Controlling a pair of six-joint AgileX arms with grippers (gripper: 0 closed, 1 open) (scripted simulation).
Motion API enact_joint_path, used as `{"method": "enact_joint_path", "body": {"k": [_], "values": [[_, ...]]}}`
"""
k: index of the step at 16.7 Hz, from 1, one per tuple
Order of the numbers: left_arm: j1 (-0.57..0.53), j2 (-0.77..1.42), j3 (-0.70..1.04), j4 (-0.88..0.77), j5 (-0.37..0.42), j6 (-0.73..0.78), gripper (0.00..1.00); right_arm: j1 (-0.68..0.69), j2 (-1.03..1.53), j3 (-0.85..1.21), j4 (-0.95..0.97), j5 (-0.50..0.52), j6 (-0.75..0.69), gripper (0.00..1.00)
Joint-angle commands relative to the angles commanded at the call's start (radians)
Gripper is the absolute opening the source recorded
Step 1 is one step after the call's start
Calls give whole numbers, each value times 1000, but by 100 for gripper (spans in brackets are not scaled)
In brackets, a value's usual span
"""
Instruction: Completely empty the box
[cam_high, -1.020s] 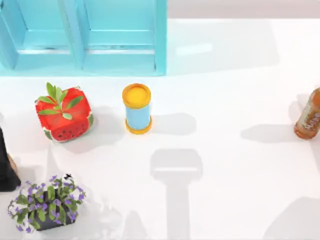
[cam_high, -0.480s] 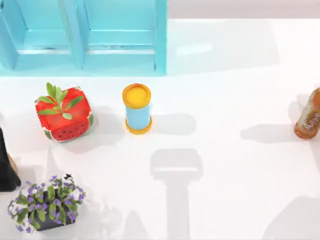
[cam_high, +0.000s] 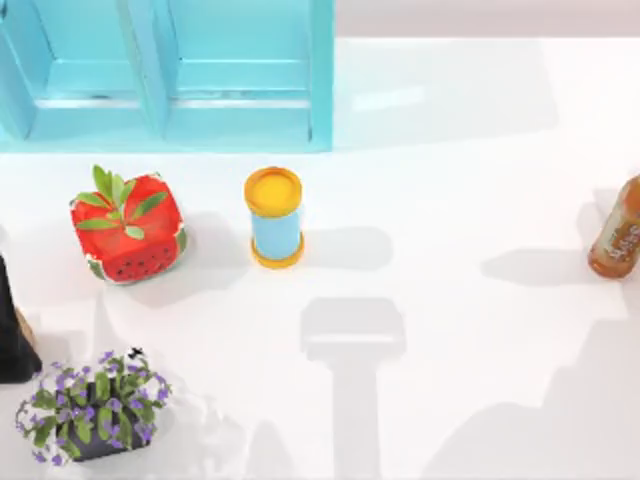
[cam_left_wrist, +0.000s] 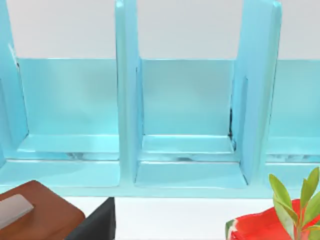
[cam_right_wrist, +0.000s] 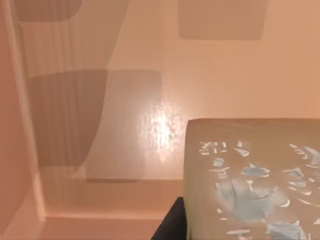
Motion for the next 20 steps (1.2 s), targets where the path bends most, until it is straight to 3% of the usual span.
{"method": "enact_joint_path", "body": {"k": [4,12,16,20], "values": [[0,0,0,0,0,0,100,1,-36,95,-109,0,1,0],[0,0,0,0,0,0,100,68,-18,87,-97,0,66,0],[0,0,0,0,0,0,100,297,13,55,-51,1,292,0],[0,0,0,0,0,0,100,643,35,-8,31,4,637,0]]}}
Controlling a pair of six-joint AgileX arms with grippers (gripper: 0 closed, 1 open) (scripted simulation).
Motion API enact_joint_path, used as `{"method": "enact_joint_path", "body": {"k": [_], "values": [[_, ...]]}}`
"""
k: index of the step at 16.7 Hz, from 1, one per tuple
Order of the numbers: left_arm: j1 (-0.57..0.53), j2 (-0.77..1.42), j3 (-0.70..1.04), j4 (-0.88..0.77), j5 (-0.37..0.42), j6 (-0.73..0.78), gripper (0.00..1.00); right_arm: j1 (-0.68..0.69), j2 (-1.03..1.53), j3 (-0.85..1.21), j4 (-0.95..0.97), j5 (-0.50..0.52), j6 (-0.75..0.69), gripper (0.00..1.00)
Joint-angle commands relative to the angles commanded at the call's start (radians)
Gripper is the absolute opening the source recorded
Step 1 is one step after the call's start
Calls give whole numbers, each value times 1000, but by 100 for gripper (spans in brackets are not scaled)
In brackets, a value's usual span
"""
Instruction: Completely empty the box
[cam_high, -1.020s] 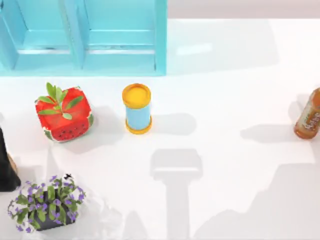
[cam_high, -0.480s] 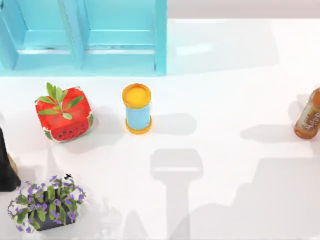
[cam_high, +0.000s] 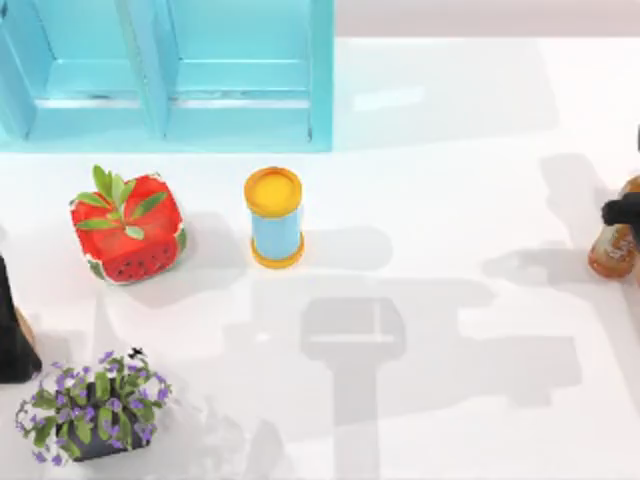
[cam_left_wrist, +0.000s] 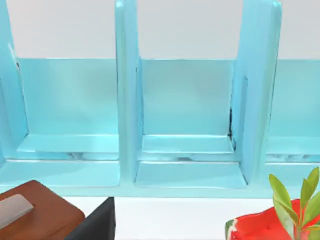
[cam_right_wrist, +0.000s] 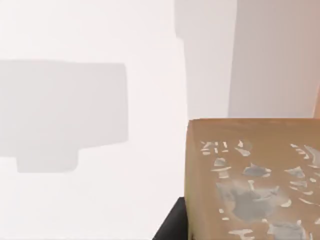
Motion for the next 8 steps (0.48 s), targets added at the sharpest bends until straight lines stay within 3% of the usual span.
{"method": "enact_joint_path", "body": {"k": [4,8], "values": [[0,0,0,0,0,0,100,352,5,-85,100,2,356,0],[0,0,0,0,0,0,100,583,-4,-162,184,2,588,0]]}}
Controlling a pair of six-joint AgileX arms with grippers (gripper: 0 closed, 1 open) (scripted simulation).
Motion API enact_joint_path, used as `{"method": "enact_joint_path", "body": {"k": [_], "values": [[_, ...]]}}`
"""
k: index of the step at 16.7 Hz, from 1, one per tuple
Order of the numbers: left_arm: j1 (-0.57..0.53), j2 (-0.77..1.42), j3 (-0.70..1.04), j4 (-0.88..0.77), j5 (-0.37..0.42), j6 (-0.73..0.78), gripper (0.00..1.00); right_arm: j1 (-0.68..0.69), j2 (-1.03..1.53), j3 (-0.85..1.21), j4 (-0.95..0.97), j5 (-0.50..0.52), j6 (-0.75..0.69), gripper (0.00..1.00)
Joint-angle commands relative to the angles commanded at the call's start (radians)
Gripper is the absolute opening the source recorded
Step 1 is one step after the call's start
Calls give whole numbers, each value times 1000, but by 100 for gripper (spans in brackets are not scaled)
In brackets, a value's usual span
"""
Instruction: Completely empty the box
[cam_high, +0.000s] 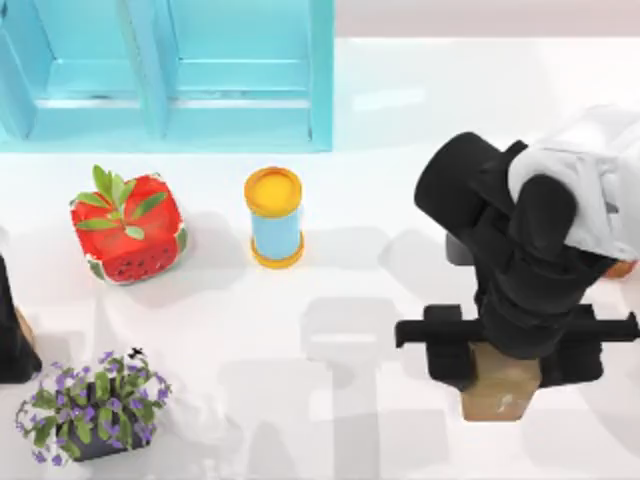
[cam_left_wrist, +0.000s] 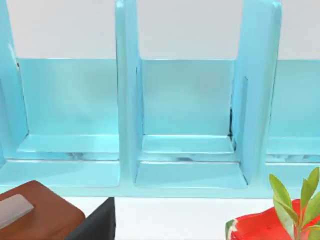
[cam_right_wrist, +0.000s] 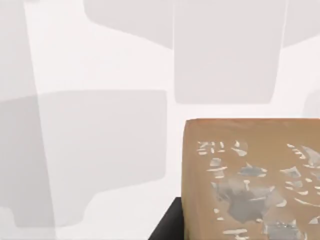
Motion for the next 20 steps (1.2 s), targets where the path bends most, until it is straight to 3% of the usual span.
{"method": "enact_joint_path", "body": {"k": [3,19,20], "values": [[0,0,0,0,0,0,100,62,-7,-28,29,-1,62,0],[0,0,0,0,0,0,100,64,64,-138,212,0,66,0],[0,0,0,0,0,0,100,64,64,-138,212,0,66,8]]}}
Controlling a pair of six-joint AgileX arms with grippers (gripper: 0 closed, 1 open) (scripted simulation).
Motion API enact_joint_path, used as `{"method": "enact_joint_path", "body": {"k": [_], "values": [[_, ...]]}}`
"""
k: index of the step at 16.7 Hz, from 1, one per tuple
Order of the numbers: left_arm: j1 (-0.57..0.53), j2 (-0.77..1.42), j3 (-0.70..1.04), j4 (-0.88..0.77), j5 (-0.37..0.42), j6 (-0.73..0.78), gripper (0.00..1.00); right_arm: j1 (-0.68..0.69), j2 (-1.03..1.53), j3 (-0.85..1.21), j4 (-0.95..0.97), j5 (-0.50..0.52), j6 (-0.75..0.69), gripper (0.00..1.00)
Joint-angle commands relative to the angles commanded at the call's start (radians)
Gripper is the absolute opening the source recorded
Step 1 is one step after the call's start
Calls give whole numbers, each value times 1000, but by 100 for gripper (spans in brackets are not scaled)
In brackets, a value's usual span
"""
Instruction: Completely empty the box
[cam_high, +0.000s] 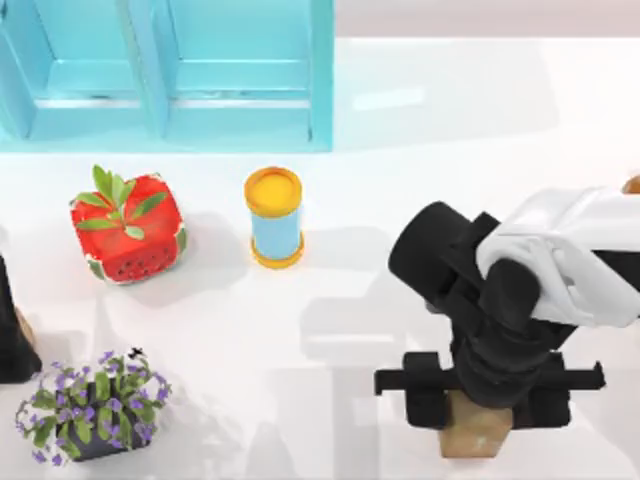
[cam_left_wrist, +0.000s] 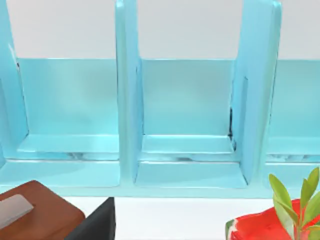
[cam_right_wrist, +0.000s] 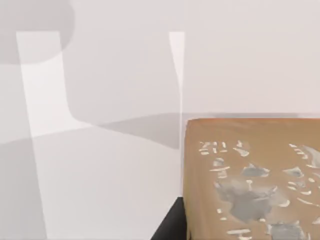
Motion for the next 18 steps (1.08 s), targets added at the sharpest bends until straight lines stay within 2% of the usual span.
{"method": "enact_joint_path", "body": {"k": [12,18], "values": [[0,0,0,0,0,0,100,0,0,0,0,0,0,98],[0,0,0,0,0,0,100,0,0,0,0,0,0,100]]}}
